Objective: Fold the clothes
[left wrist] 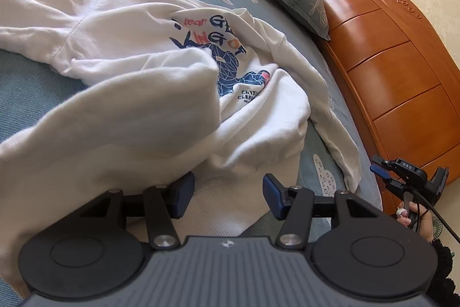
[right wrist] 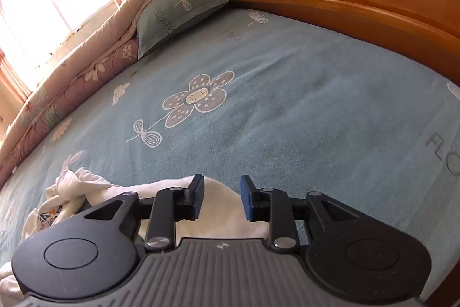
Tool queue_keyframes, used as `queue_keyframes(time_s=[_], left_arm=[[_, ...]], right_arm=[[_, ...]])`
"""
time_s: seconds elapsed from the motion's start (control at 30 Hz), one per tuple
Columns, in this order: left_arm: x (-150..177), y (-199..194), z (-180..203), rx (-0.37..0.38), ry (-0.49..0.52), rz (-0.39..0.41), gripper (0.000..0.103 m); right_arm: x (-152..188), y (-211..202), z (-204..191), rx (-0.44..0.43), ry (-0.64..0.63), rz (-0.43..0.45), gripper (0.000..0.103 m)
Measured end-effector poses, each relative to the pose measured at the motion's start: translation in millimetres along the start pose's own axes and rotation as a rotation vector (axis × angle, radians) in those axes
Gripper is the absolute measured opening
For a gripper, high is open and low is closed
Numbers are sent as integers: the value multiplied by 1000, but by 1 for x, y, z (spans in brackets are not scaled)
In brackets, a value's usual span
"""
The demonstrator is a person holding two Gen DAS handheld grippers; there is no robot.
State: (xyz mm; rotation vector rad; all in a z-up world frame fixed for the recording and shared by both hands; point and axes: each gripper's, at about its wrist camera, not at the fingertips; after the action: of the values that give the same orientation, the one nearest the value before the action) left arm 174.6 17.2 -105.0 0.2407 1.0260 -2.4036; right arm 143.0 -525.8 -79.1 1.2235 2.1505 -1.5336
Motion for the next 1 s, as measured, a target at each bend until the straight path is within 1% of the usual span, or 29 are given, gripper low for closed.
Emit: queue_keyframes(time_s=[0.07, 0.17, 0.2, 0.27, 0.33, 0.37, 0.43, 0.53, 0.6, 0.7, 0.77, 0.8, 0.87, 0.9, 0.93, 1.0], left_arm=[[0, 0, 0, 3, 0, 0, 54], [0, 0, 0, 5, -1, -1, 54], [0, 0, 0, 6, 0, -1, 54], [-1, 0, 0, 5, -2, -2, 54], [0, 1, 1, 2, -2, -1, 54], [0, 1, 1, 0, -2, 1, 54], [0, 1, 2, -3, 0, 2, 54], [1, 1, 2, -6, 1, 4, 54], [1, 1, 3, -8, 4, 3, 54], [0, 1, 3, -10, 5, 0, 54], [0, 1, 3, -10, 2, 0, 54], [0, 1, 3, -10, 2, -1, 54], [0, 1, 3, -10, 2, -3, 54], [-1, 1, 3, -9, 1, -4, 54], [-1, 1, 2, -9, -1, -5, 54], [-1, 1, 2, -9, 0, -7, 54]], right_arm=[[12, -9, 9, -37, 60, 13, 43], [30, -21, 22, -91, 151, 32, 43], [37, -17, 26, -107, 176, 22, 43], [47, -9, 29, -128, 211, 30, 44], [45, -2, 26, -157, 230, 44, 49], [39, 2, 21, -157, 219, 46, 51], [27, 11, 11, -155, 198, 51, 52], [6, 17, -13, -172, 134, 82, 54], [-7, 21, -29, -199, 87, 106, 56], [-23, 32, -49, -248, 37, 113, 57], [-30, 47, -60, -257, 8, 82, 58], [-32, 55, -65, -259, -5, 61, 61], [-32, 76, -70, -261, -5, 0, 63], [-30, 82, -69, -260, -1, -14, 63], [-28, 88, -68, -259, 3, -28, 63], [-25, 85, -61, -285, 39, -15, 63]])
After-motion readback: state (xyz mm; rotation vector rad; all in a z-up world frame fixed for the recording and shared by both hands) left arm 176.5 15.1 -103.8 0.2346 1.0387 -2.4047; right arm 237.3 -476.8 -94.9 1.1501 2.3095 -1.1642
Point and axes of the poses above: each gripper's, at about its wrist camera, not at the fingertips, and y roughly the way its jaws point, z to its right, x to its underside, and after that the axes turned 8 degrees about -y, right-handed
